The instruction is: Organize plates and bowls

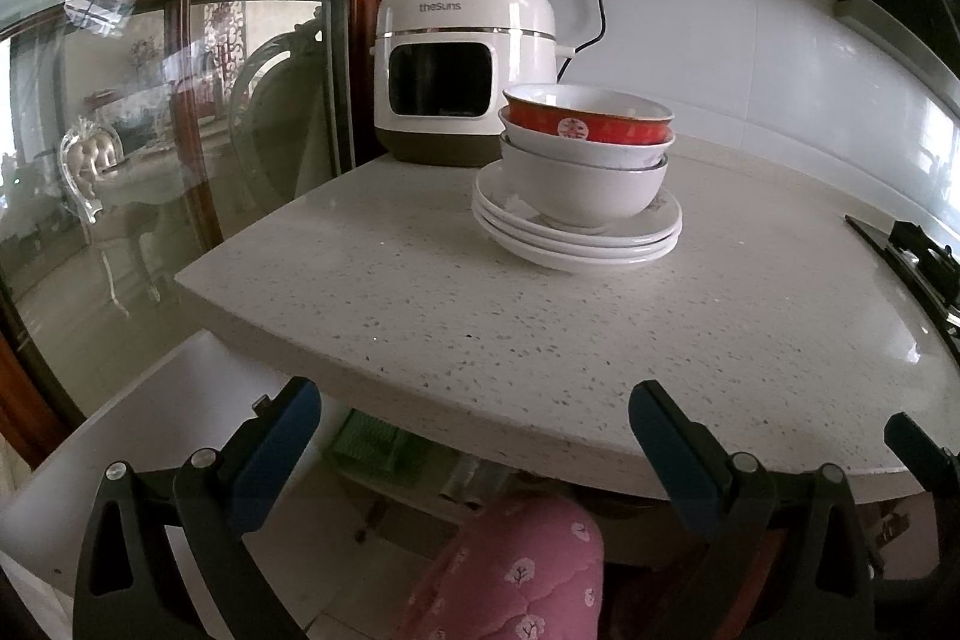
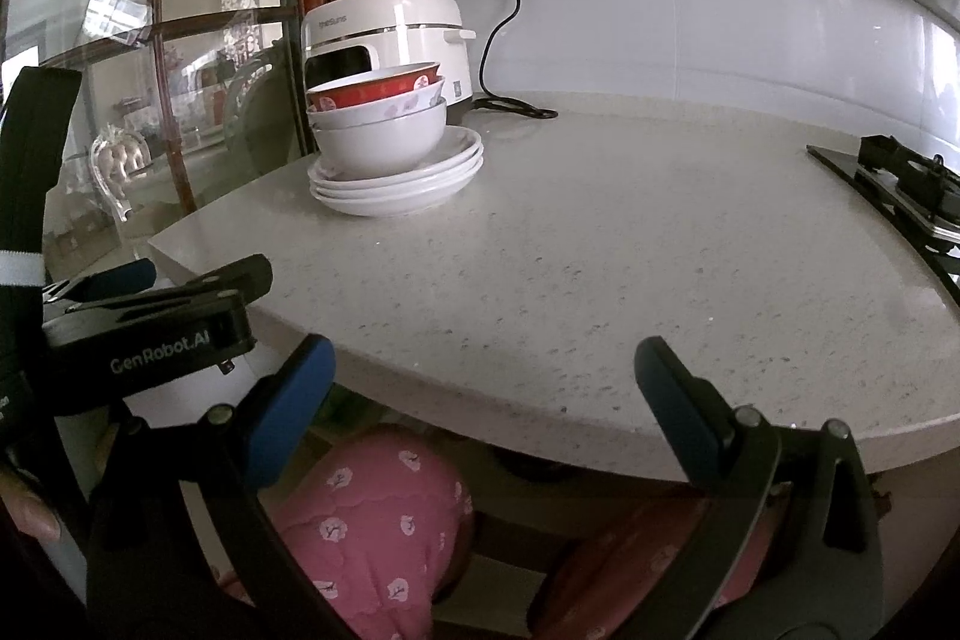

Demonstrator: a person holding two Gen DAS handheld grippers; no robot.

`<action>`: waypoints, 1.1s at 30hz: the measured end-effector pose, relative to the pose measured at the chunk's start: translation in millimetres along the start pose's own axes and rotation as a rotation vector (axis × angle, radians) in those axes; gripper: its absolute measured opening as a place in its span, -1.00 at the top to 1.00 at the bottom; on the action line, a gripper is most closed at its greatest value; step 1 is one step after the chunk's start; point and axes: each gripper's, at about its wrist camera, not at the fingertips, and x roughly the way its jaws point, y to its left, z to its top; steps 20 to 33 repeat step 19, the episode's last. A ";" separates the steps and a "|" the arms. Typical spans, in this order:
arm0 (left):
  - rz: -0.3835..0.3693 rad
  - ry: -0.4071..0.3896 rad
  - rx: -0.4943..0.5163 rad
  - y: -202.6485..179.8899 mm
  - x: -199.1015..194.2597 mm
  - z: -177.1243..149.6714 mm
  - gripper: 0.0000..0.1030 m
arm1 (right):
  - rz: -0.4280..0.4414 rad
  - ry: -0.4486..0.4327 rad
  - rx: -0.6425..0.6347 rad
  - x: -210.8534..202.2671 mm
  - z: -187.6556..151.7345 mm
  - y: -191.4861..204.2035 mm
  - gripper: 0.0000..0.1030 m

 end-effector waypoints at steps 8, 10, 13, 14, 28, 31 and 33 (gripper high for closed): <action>0.006 -0.003 -0.001 -0.1 -0.2 0.4 -1.00 | 0.004 0.006 0.006 0.9 0.1 1.4 -0.95; 0.005 -0.007 -0.003 0.0 -0.7 0.3 -1.00 | 0.003 0.005 0.005 0.8 0.1 1.1 -0.95; -0.010 -0.007 -0.001 -0.9 -1.3 0.5 -1.00 | 0.005 0.006 0.006 0.9 0.0 0.9 -0.95; -0.015 -0.006 -0.006 -3.0 -2.7 -0.4 -1.00 | 0.004 0.007 0.005 1.0 -0.2 1.3 -0.95; 0.004 -0.026 -0.008 -5.2 -5.0 -3.2 -1.00 | 0.005 0.006 0.007 0.7 -0.7 2.5 -0.95; 0.004 -0.026 -0.008 -5.2 -5.0 -3.2 -1.00 | 0.005 0.006 0.007 0.7 -0.7 2.5 -0.95; 0.004 -0.026 -0.008 -5.2 -5.0 -3.2 -1.00 | 0.005 0.006 0.007 0.7 -0.7 2.5 -0.95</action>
